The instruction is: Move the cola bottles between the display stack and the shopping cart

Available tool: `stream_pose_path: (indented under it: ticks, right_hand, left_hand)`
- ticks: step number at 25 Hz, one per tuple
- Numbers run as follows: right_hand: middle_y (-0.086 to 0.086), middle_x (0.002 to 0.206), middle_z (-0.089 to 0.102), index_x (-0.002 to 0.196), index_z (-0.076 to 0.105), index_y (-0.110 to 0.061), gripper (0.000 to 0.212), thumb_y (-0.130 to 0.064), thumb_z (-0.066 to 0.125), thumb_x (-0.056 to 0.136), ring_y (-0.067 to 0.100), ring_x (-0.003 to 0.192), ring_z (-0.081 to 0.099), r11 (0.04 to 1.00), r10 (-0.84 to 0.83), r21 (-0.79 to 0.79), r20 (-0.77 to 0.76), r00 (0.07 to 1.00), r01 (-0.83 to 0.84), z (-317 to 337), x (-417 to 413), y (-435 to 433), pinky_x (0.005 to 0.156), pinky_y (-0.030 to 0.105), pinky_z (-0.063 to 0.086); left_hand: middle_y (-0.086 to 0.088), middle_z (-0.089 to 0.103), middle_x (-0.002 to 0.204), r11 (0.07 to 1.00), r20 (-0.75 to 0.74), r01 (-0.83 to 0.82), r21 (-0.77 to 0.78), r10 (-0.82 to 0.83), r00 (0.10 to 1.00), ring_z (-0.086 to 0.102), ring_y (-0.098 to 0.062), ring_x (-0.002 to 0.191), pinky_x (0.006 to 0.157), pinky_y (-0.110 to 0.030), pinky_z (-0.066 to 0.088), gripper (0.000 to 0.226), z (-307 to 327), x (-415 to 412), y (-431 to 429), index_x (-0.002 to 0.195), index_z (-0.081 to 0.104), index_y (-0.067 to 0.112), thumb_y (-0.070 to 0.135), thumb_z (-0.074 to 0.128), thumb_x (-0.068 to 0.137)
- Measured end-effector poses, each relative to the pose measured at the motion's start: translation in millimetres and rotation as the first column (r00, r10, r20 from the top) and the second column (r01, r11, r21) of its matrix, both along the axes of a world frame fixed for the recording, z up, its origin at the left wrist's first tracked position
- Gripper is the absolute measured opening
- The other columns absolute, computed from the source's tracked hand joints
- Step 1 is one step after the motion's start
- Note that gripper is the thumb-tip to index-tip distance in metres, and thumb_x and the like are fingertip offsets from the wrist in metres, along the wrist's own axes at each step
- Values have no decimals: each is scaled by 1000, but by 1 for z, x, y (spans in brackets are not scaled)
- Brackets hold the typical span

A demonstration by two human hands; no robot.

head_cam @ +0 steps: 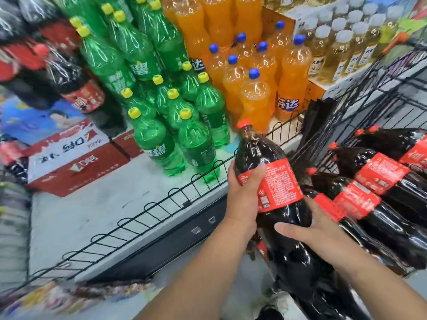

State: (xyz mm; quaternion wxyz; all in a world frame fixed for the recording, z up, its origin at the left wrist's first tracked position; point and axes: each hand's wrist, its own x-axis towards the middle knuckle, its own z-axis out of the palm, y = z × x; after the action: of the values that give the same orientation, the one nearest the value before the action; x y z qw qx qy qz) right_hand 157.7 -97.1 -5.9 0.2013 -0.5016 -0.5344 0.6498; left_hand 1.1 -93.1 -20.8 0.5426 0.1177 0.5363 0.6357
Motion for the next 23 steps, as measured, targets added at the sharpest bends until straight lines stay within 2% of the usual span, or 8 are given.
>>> stream_pose_path:
  ticks: [2,5,10,14,16,18,20,23]
  right_hand:
    - [-9,110,70,123,52,-30,71,-23,91,65,-9,86,67,1000,18,-16,-24,1000,-18,2,-27,-15,69,9,48]
    - [-15,109,71,124,54,-38,83,-63,87,51,-3,93,68,998,56,5,6,998,-56,2,-67,-39,84,25,50]
    - [-15,110,72,126,54,-40,95,-80,77,43,4,99,69,990,138,30,18,990,-138,3,-128,-83,92,34,51]
    - [-13,109,72,125,54,-38,87,-77,76,51,7,98,69,980,191,43,17,981,-192,6,-177,-121,93,35,52]
    - [-14,108,70,124,53,-39,81,-78,74,55,4,96,68,974,219,47,22,975,-220,8,-197,-136,89,29,52]
    - [-14,109,69,122,53,-38,72,-73,70,62,1,94,66,968,243,53,36,969,-245,13,-220,-152,83,23,49]
    - [-13,108,72,123,56,-36,80,-77,73,57,4,95,69,965,257,59,9,966,-257,14,-241,-164,88,28,50]
    - [-15,104,73,120,58,-38,70,-71,73,60,1,91,69,952,300,65,-12,954,-298,19,-269,-178,82,25,50]
  left_hand:
    - [-1,76,112,999,-21,-48,9,48,999,75,-22,97,88,-46,60,69,6,-26,-22,142,48,32,32,82,82]
    - [-1,76,112,992,-65,-125,15,126,990,74,-26,100,91,-49,60,61,17,-65,-54,139,51,31,28,80,86]
    - [-4,75,113,977,-104,-212,4,212,972,73,-32,105,94,-54,58,51,30,-121,-114,133,54,32,25,77,89]
    - [-2,75,111,969,-157,-246,23,247,956,75,-23,95,83,-43,62,50,37,-169,-160,134,53,31,28,76,90]
    - [-3,74,111,963,-169,-270,26,270,948,75,-21,93,79,-38,62,49,42,-187,-179,134,53,29,27,75,90]
    - [-2,74,111,952,-173,-304,41,306,936,75,-20,93,80,-38,62,48,47,-207,-199,134,54,29,26,75,91]
    - [-2,75,112,941,-177,-337,45,339,924,75,-22,96,86,-43,62,49,53,-226,-216,134,54,30,26,76,90]
    - [-2,75,112,923,-188,-380,53,383,904,75,-23,98,89,-45,62,49,60,-251,-236,133,54,31,26,77,90]
